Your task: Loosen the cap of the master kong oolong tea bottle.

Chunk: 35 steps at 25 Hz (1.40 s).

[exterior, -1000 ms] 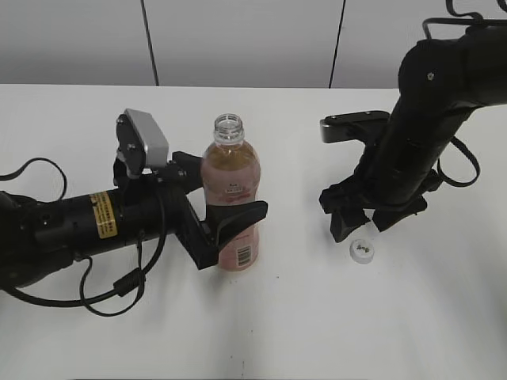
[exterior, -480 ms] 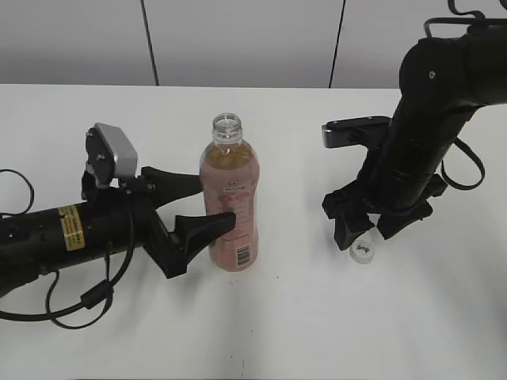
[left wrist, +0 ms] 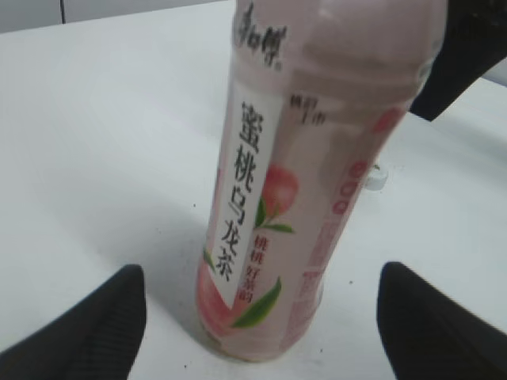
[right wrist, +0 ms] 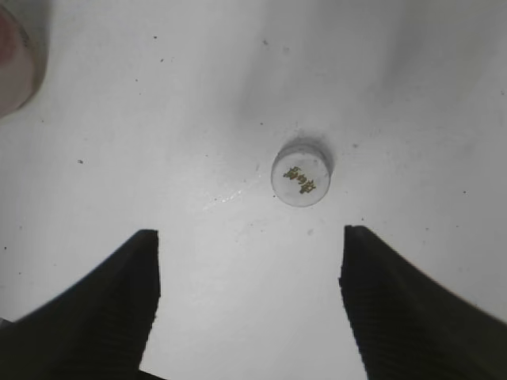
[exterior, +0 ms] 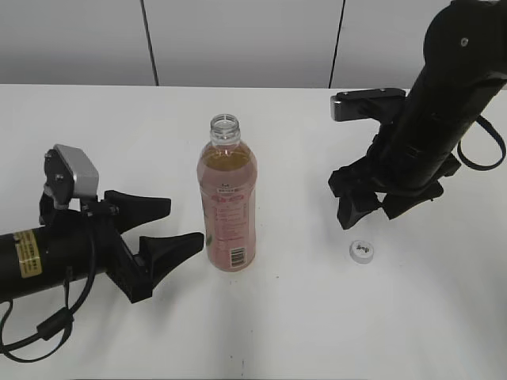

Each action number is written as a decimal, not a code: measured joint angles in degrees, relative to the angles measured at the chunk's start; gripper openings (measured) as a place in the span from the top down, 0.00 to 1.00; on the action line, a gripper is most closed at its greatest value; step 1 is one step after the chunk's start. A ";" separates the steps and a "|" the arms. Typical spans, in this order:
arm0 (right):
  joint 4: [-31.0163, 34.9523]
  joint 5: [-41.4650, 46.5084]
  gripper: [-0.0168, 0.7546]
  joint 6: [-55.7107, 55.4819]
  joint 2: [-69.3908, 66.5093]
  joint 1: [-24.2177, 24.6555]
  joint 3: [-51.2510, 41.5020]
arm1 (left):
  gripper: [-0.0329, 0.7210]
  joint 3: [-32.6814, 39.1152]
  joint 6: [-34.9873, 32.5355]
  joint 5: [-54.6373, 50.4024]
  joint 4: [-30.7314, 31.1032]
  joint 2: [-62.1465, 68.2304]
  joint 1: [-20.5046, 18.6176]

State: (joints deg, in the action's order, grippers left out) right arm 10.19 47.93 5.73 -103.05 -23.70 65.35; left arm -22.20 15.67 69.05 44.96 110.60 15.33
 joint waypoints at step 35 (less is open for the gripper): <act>-4.74 9.27 0.28 -1.58 24.81 0.00 -12.15 | 0.30 -8.46 -1.14 -101.66 -37.57 -68.57 -1.58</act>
State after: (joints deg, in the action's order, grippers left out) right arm 5.46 57.19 4.15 -78.24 -23.70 53.21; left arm -30.66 14.52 -32.61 7.39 42.03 13.75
